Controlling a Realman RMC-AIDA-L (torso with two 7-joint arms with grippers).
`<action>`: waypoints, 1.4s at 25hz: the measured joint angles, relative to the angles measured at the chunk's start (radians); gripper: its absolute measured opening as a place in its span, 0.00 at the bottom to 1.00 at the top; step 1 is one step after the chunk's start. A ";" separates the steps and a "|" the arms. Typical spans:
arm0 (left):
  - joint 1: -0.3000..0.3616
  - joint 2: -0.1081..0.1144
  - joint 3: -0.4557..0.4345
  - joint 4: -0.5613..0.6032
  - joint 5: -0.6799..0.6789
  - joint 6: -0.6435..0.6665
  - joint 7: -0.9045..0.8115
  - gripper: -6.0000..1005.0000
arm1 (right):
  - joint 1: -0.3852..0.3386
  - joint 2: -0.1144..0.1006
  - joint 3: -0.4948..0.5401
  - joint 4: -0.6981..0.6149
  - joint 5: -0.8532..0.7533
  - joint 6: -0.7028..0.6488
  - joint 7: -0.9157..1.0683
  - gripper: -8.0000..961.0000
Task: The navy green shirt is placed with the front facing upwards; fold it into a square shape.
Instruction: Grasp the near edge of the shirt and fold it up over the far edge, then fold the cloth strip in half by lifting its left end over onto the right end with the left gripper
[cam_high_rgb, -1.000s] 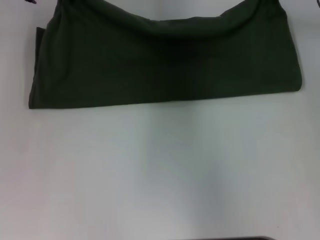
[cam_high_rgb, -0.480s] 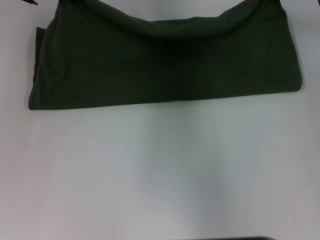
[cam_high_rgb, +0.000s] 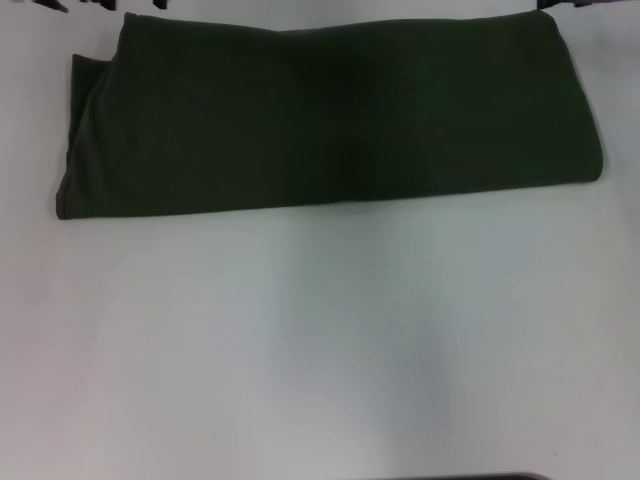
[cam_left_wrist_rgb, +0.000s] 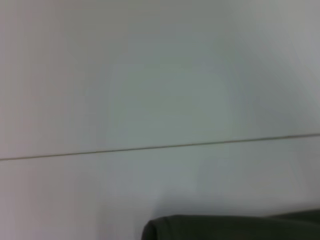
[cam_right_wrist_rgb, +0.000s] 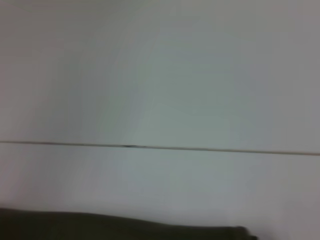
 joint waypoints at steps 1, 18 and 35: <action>0.003 0.003 -0.018 -0.002 0.000 0.001 0.000 0.38 | 0.001 -0.003 0.000 -0.002 -0.026 -0.005 0.020 0.37; 0.123 0.117 -0.133 -0.086 -0.509 0.247 0.194 0.73 | -0.027 -0.058 0.180 -0.162 0.255 -0.459 -0.094 0.76; 0.309 0.182 -0.273 -0.154 -0.694 0.444 0.286 0.72 | -0.179 -0.101 0.323 -0.204 0.579 -0.773 -0.184 0.98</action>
